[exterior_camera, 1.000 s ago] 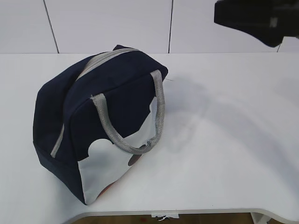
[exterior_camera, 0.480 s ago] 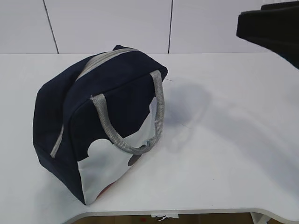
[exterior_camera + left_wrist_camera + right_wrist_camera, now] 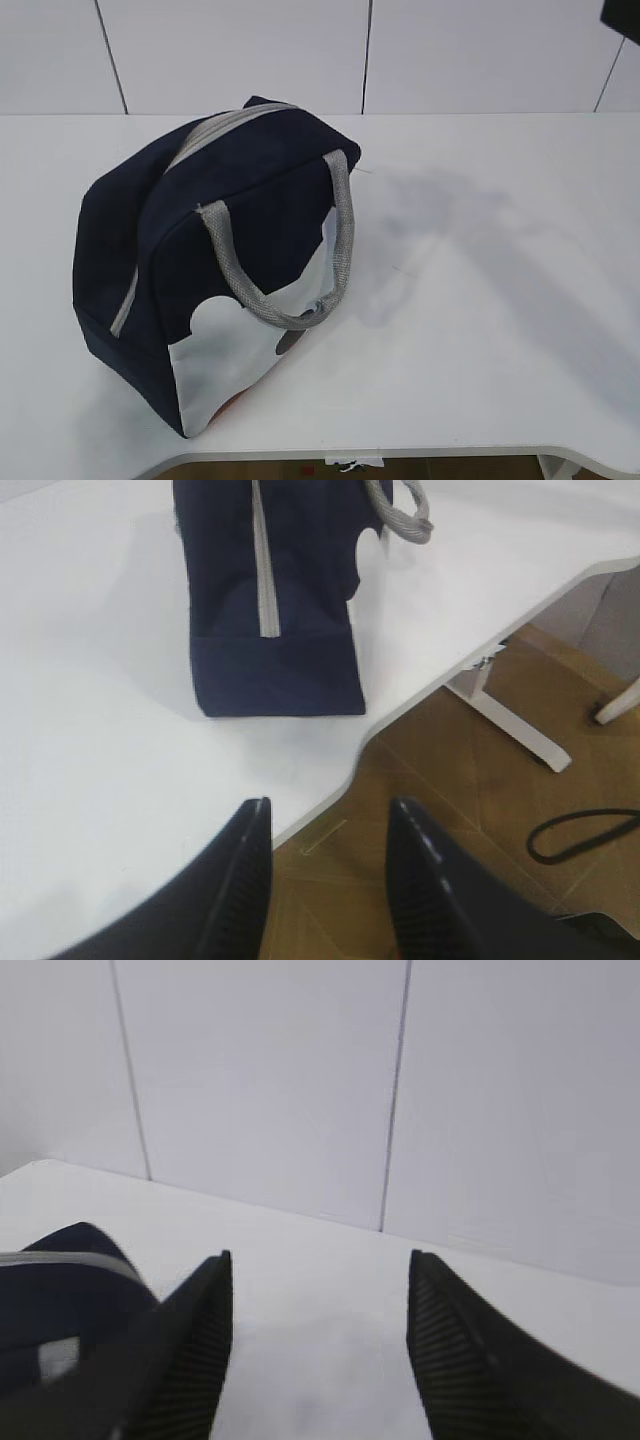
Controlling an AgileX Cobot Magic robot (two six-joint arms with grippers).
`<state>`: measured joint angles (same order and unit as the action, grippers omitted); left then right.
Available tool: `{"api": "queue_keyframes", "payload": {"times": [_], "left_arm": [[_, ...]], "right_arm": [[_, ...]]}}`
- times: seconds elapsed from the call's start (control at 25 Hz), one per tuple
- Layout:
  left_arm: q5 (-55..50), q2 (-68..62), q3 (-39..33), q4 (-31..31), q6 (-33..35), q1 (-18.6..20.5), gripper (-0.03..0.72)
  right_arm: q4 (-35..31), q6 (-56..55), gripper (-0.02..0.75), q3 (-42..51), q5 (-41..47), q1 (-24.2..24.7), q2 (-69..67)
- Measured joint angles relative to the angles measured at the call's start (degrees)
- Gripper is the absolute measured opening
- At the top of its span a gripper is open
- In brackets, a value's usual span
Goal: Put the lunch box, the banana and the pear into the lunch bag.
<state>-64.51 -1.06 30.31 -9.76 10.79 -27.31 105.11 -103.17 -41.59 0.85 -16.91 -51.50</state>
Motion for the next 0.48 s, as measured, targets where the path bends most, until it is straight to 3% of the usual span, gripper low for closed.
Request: {"api": "queue_keyframes", "payload": {"times": [0.12,0.2,0.24,0.48], "left_arm": [[0.0,0.0,0.0,-0.1,0.0,3.7,0.281],[0.0,0.0,0.0,-0.1,0.0,3.7,0.281],[0.0,0.0,0.0,-0.1,0.0,10.0,0.277],[0.0,0.5,0.0,-0.1,0.0,22.7,0.26]], "right_arm": [[-0.2,2.0,0.435,0.0,5.0,0.0,0.0],[-0.5,2.4,0.435,0.0,7.1,0.0,0.0],[-0.5,2.6,0.435,0.0,7.8,0.0,0.0],[-0.7,2.7,0.435,0.0,8.0,0.0,0.0]]}}
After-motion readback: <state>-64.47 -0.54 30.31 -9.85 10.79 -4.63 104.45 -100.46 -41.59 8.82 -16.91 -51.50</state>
